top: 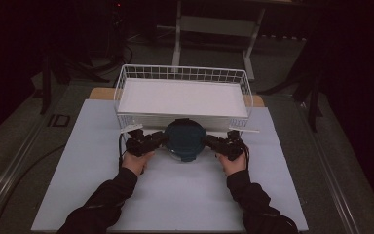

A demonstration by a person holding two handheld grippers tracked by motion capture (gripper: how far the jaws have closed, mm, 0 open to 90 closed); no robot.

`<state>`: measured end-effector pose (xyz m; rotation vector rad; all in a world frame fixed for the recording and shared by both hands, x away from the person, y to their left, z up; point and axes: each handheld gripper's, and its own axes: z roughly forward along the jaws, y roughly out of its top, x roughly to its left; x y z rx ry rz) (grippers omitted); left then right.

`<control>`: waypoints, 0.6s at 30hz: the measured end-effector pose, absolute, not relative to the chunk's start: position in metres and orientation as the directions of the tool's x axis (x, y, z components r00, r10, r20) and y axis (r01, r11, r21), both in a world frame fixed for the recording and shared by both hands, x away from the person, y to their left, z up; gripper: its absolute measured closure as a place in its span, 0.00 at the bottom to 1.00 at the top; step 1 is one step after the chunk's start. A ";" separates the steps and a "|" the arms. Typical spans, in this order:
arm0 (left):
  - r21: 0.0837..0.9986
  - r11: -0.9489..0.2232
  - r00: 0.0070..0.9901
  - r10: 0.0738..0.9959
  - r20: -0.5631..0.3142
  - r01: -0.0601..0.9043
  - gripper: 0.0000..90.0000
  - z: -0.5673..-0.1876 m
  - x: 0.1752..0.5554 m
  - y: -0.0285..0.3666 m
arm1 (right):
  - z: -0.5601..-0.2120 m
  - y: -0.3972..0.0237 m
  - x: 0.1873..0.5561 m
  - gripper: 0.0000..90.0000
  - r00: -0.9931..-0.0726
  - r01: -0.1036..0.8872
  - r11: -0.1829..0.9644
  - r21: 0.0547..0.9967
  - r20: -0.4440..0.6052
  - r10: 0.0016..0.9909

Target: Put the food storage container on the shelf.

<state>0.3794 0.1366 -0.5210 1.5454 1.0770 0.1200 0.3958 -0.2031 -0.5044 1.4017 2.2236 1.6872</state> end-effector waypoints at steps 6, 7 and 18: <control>0.860 0.095 0.530 0.751 -0.393 0.502 0.52 -0.518 0.377 0.130 | -0.501 -0.198 0.395 0.55 -0.578 0.593 0.013 0.805 0.415 0.702; 0.861 0.097 0.522 0.760 -0.388 0.499 0.49 -0.518 0.378 0.130 | -0.501 -0.198 0.395 0.54 -0.571 0.594 0.005 0.804 0.417 0.707; 0.870 0.094 0.534 0.757 -0.378 0.484 0.31 -0.510 0.374 0.129 | -0.490 -0.195 0.383 0.41 -0.581 0.566 0.008 0.825 0.392 0.713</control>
